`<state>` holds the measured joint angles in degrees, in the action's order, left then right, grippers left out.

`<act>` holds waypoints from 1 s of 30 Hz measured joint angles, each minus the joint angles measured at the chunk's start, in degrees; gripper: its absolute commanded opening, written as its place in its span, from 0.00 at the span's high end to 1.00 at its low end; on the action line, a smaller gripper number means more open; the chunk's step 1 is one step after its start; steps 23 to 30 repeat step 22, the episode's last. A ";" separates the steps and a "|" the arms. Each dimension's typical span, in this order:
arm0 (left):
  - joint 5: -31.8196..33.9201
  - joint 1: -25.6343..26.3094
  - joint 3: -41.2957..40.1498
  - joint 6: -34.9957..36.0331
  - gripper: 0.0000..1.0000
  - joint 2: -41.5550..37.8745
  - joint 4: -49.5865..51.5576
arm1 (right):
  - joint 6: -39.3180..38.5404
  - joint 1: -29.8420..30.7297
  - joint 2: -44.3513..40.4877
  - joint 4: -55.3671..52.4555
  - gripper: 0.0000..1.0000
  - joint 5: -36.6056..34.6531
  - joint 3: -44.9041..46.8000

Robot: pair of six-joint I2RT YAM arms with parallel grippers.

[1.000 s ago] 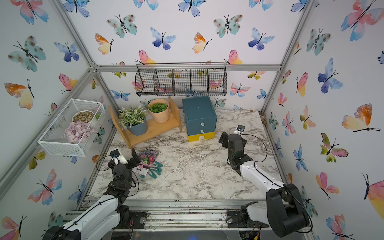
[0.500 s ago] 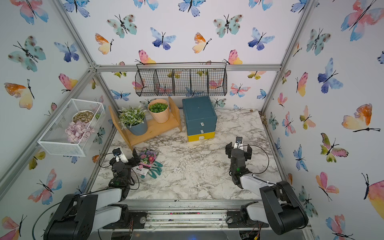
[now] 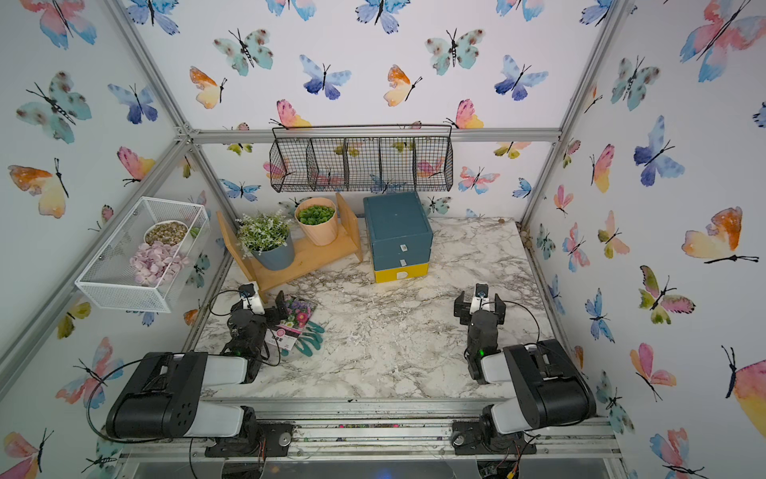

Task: Please place the pencils in the drawer according to their color
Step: Reset both arms

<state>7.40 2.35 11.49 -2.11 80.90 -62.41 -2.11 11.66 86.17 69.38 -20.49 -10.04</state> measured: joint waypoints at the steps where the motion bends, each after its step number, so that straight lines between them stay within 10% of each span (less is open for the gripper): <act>1: -0.15 0.00 0.00 0.04 0.02 0.00 0.11 | 0.00 -0.52 1.03 0.98 0.02 1.16 0.15; 30: -1.14 0.00 0.00 0.61 0.02 0.00 0.59 | 1.73 -4.61 3.93 0.57 0.02 10.60 -3.37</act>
